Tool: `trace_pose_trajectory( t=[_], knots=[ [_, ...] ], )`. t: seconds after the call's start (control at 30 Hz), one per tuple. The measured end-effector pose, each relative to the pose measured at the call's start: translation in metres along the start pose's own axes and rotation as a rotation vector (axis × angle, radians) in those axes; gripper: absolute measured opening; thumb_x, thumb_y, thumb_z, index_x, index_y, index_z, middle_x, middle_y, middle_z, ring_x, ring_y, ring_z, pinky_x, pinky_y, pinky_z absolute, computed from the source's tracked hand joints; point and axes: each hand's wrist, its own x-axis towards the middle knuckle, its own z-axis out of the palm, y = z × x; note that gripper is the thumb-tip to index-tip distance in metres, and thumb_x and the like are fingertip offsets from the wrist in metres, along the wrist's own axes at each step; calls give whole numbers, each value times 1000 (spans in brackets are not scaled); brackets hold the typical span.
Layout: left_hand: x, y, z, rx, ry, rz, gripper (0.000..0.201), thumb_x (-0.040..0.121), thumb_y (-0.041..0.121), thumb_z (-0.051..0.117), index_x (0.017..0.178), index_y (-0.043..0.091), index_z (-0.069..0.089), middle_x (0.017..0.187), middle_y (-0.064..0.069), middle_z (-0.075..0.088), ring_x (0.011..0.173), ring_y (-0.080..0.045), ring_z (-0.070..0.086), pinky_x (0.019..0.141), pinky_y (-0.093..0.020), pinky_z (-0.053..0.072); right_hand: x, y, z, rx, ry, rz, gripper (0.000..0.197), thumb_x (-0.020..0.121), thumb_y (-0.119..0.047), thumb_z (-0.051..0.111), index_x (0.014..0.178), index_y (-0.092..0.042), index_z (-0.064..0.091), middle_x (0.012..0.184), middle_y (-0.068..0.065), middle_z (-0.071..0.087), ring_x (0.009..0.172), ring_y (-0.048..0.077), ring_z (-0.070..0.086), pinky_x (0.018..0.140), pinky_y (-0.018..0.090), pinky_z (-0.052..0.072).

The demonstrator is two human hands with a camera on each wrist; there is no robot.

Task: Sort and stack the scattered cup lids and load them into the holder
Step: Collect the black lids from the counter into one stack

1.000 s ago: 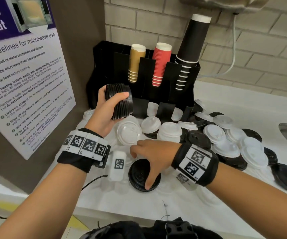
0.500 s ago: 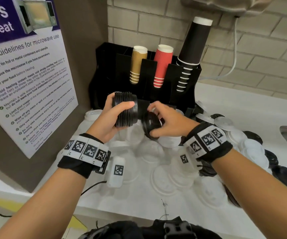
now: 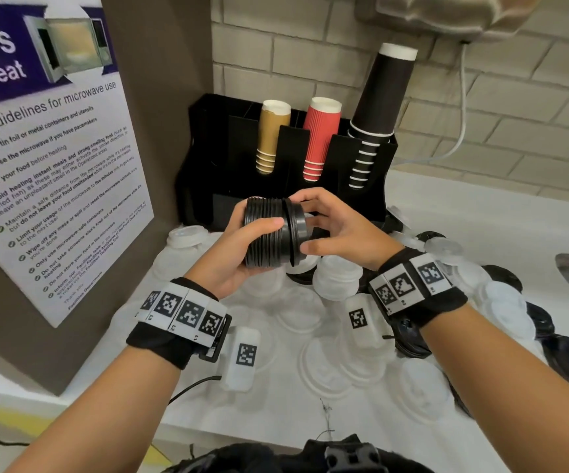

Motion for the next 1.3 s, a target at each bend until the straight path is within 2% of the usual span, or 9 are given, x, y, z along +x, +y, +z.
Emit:
trace_pose_trajectory(
  t=[0.3, 0.63, 0.73, 0.83, 0.93, 1.03, 1.13, 1.2, 1.3],
  knots=[
    [3, 6, 12, -65, 15, 64, 50, 74, 31, 73, 120, 31, 52, 125, -6, 58, 100, -21, 70, 70, -39, 57, 2, -5, 6, 35, 74, -56, 58, 78, 6, 72, 127, -12, 46, 122, 6, 54, 113, 18, 57, 94, 30, 51],
    [8, 13, 12, -92, 54, 132, 60, 62, 32, 81, 116, 34, 53, 126, -9, 58, 106, -27, 66, 72, -42, 57, 16, -16, -3, 44, 23, 17, 54, 88, -15, 66, 137, -20, 42, 127, 3, 57, 118, 14, 57, 97, 32, 50],
    [6, 21, 5, -123, 140, 178, 55, 69, 27, 75, 118, 31, 49, 127, -9, 56, 106, -24, 65, 72, -41, 57, 29, -11, -10, -367, -36, 273, 39, 98, -24, 52, 134, -14, 44, 123, 7, 61, 104, 13, 59, 80, 19, 47],
    [1, 27, -4, -134, 159, 185, 54, 72, 25, 72, 120, 32, 48, 133, -9, 53, 114, -26, 61, 75, -42, 58, 42, 2, -10, -902, -253, 544, 38, 100, -11, 42, 137, -5, 40, 122, 16, 55, 102, 25, 53, 84, 30, 43],
    [-5, 29, -9, -133, 162, 192, 54, 72, 24, 71, 121, 31, 48, 136, -10, 51, 118, -28, 59, 76, -43, 58, 50, 10, -1, -1077, -384, 693, 54, 97, -2, 41, 147, -6, 22, 111, 17, 53, 98, 28, 49, 82, 32, 43],
    [-9, 28, -12, -130, 170, 197, 54, 73, 24, 71, 122, 30, 48, 137, -11, 50, 119, -29, 57, 76, -42, 57, 59, 15, 3, -1102, -471, 665, 53, 99, -1, 39, 148, -4, 18, 95, 8, 47, 75, 16, 44, 58, 14, 41],
    [-11, 28, -16, -124, 182, 199, 57, 73, 25, 71, 124, 30, 47, 137, -9, 50, 120, -29, 57, 78, -43, 57, 62, 18, 4, -976, -330, 541, 44, 100, -9, 42, 143, -8, 35, 133, 12, 51, 94, 16, 45, 82, 20, 43],
    [-12, 28, -17, -125, 192, 198, 56, 72, 25, 71, 123, 31, 48, 136, -8, 51, 119, -29, 57, 78, -43, 57, 63, 21, 3, -872, -210, 484, 41, 99, -13, 44, 140, -11, 42, 138, 11, 50, 113, 22, 51, 99, 31, 38],
    [-11, 28, -19, -122, 199, 196, 56, 72, 26, 73, 122, 32, 48, 135, -8, 52, 118, -29, 58, 79, -43, 57, 67, 27, 3, -978, -291, 607, 58, 93, -19, 55, 145, -8, 32, 135, 13, 51, 114, 25, 54, 92, 32, 45]
  ],
)
